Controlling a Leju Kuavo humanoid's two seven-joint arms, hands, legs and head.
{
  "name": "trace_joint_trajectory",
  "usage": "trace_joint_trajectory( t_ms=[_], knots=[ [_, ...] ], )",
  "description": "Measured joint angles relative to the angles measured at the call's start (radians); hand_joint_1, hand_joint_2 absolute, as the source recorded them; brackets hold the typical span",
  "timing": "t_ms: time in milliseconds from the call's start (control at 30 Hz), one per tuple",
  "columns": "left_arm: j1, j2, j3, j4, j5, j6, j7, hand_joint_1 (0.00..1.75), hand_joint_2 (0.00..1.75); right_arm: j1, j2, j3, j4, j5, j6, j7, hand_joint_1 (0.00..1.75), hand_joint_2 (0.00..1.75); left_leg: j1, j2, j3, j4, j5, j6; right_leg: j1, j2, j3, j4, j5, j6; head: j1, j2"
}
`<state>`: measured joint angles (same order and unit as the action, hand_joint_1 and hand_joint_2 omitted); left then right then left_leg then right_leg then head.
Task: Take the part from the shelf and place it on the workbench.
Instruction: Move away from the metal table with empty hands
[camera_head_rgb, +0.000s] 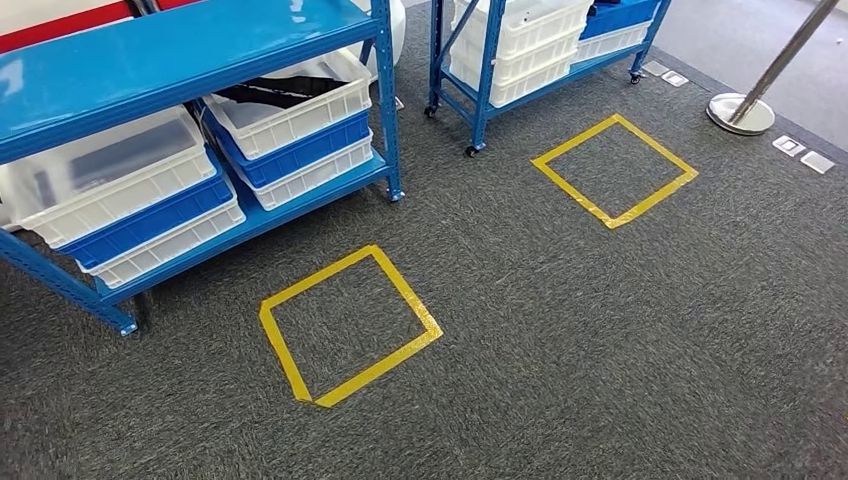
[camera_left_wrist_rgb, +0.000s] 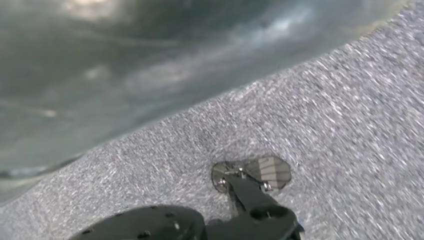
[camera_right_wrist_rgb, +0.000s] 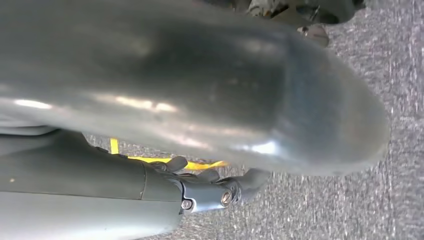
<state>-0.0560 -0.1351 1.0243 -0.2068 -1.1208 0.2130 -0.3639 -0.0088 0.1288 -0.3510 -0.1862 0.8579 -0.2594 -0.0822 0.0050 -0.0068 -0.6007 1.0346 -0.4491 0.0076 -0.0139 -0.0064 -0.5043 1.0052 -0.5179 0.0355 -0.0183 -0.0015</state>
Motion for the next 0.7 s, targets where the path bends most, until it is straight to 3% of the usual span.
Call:
trace_joint_trajectory(
  t_ms=[67, 100, 167, 233, 267, 333, 367, 433, 567, 633, 700],
  knots=[
    [0.001, 0.0, 0.0, 0.0, 0.0, 0.0, 0.0, 0.0, 0.0, -0.002, 0.0, 0.0, 0.0, 0.0, 0.0, 0.0, 0.0, 0.0, 0.003, -0.002, 0.009, -0.012, 0.001, 0.01, -0.001, 0.0, -0.011, 0.029, -0.018, 0.006, 0.001, 0.0],
    [0.0, 0.0, 0.0, 0.0, 0.0, 0.0, 0.001, 0.0, 0.0, -0.002, -0.001, -0.001, 0.0, 0.0, 0.0, 0.0, 0.0, 0.0, 0.006, -0.002, 0.013, -0.016, 0.001, 0.015, -0.001, 0.001, -0.035, 0.074, -0.037, 0.005, 0.003, 0.0],
    [-0.001, 0.0, 0.0, 0.0, 0.0, 0.001, 0.002, 0.0, 0.0, -0.003, -0.001, -0.002, 0.0, 0.001, 0.0, 0.0, 0.0, 0.0, 0.005, -0.003, 0.015, -0.017, -0.003, 0.023, -0.003, 0.002, -0.113, 0.206, -0.082, 0.001, 0.005, 0.0],
    [-0.002, -0.001, 0.0, 0.0, 0.0, 0.002, 0.003, 0.0, 0.0, -0.001, -0.001, -0.002, 0.0, 0.002, 0.0, 0.0, 0.0, 0.0, 0.005, -0.005, 0.018, -0.017, -0.008, 0.025, -0.003, 0.002, -0.172, 0.285, -0.093, 0.008, 0.006, 0.0],
    [-0.001, -0.001, 0.0, 0.0, 0.0, 0.002, 0.003, 0.0, 0.0, 0.0, -0.002, -0.002, 0.0, 0.002, 0.0, 0.0, 0.0, 0.0, 0.005, -0.008, 0.022, -0.017, -0.01, 0.025, -0.004, 0.003, -0.175, 0.269, -0.074, 0.017, 0.006, 0.0],
    [-0.001, -0.003, 0.0, 0.0, 0.0, 0.002, 0.004, 0.0, 0.0, 0.001, -0.003, -0.003, 0.0, 0.003, 0.0, 0.0, 0.0, 0.0, 0.006, -0.014, 0.03, -0.017, -0.016, 0.019, -0.008, 0.002, -0.133, 0.145, -0.006, 0.037, 0.007, 0.0],
    [-0.001, -0.004, 0.0, 0.0, 0.0, 0.002, 0.004, 0.0, 0.0, 0.001, -0.004, -0.003, 0.0, 0.003, 0.0, 0.0, 0.0, 0.0, 0.004, -0.016, 0.034, -0.016, -0.021, 0.014, -0.007, 0.003, -0.107, 0.081, 0.025, 0.039, 0.007, 0.0],
    [-0.001, -0.004, 0.0, 0.0, 0.0, 0.003, 0.004, 0.0, 0.0, 0.0, -0.003, -0.003, 0.0, 0.003, 0.0, 0.0, 0.0, 0.0, -0.001, -0.018, 0.039, -0.015, -0.028, 0.004, -0.005, 0.005, -0.076, 0.016, 0.056, 0.028, 0.008, 0.0],
    [-0.001, -0.003, 0.0, 0.0, 0.0, 0.003, 0.007, 0.0, 0.0, -0.001, -0.003, -0.003, 0.0, 0.006, 0.0, 0.0, 0.0, 0.0, 0.003, -0.013, 0.039, -0.003, -0.041, -0.013, -0.007, 0.005, -0.066, 0.01, 0.059, -0.003, 0.007, 0.0],
    [-0.001, -0.003, 0.0, 0.0, 0.0, 0.004, 0.009, 0.0, 0.0, -0.001, -0.003, -0.004, 0.0, 0.008, 0.0, -0.001, 0.0, 0.0, 0.006, -0.005, 0.003, 0.082, -0.086, -0.022, -0.011, 0.004, -0.056, 0.008, 0.054, -0.015, 0.004, 0.0],
    [0.0, -0.003, 0.0, 0.0, -0.001, 0.003, 0.012, 0.0, 0.0, -0.001, -0.002, -0.004, 0.0, 0.009, 0.0, -0.001, 0.0, 0.0, 0.007, -0.002, -0.067, 0.218, -0.141, -0.027, -0.01, 0.003, -0.048, 0.008, 0.048, -0.025, 0.003, 0.0]
  ],
)
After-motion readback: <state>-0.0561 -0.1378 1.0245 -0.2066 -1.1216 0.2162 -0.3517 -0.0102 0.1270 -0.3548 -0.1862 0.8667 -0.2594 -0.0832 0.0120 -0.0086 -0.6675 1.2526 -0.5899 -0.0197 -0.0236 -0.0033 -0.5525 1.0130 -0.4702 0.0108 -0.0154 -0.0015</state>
